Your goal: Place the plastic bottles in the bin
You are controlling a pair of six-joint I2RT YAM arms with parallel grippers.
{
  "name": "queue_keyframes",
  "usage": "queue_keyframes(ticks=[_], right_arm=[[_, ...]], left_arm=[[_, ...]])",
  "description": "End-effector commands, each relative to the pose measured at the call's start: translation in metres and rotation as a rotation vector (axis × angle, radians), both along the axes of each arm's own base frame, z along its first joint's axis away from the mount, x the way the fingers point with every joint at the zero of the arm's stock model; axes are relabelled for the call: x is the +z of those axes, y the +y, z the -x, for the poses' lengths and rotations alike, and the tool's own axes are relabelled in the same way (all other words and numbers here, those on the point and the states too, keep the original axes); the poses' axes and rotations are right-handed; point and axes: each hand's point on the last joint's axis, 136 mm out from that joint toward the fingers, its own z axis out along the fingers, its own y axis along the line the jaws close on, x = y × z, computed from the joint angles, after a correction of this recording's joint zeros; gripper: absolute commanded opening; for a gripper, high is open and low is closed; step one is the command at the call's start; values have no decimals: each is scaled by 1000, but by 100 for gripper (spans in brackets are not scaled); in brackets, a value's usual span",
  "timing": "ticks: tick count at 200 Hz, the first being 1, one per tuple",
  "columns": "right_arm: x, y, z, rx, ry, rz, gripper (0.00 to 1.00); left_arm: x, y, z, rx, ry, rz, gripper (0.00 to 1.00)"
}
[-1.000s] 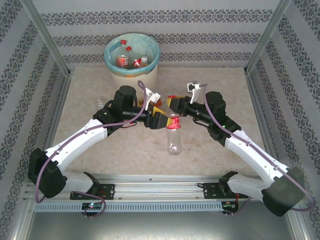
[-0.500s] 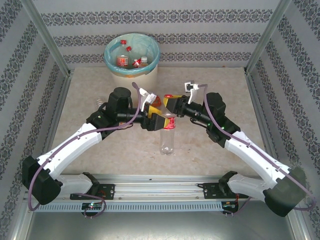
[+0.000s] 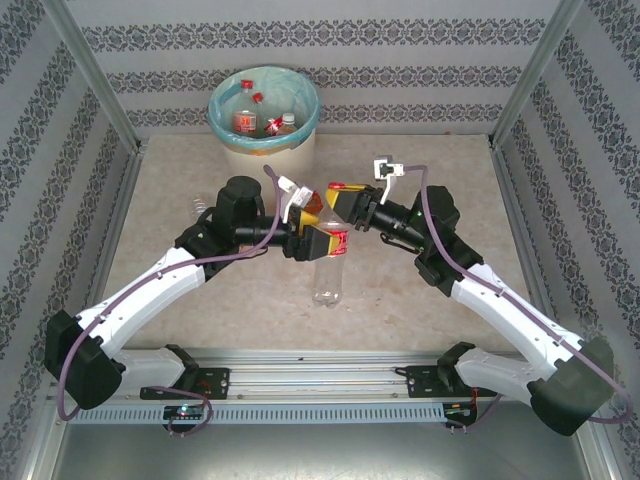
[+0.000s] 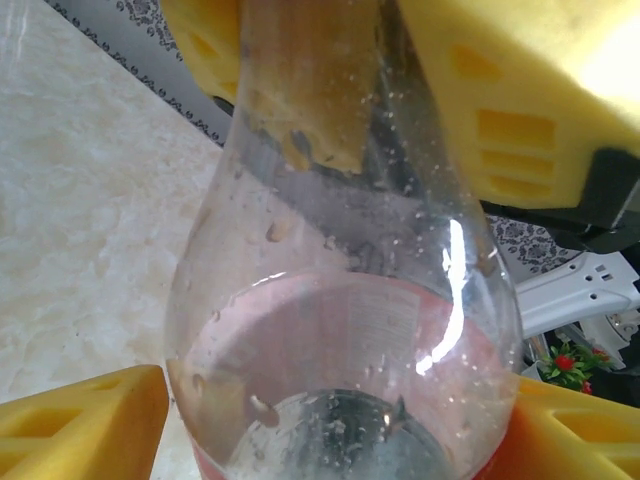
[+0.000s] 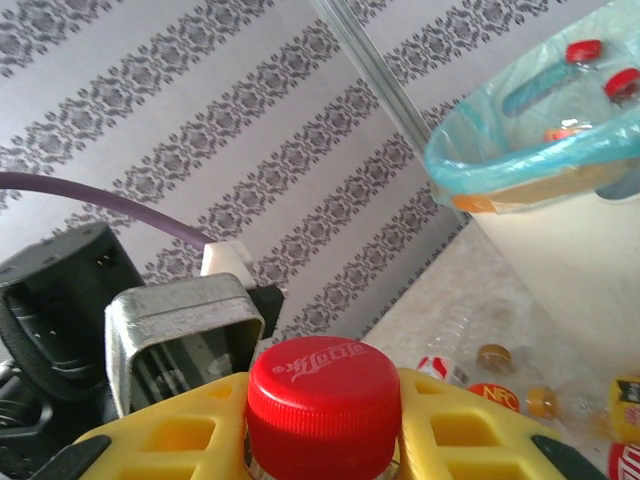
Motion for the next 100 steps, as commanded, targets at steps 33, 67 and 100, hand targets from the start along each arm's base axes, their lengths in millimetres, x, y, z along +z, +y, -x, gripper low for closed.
queue_keyframes(ticks=[33, 67, 100], right_arm=[[17, 7, 10, 57, -37, -51, 5], [16, -7, 2, -48, -54, -20, 55], [30, -41, -4, -249, -98, -8, 76]], left_arm=[[18, -4, 5, -26, -61, 49, 62], [24, 1, -2, 22, -104, 52, 56], [41, 14, -17, 125, -167, 57, 55]])
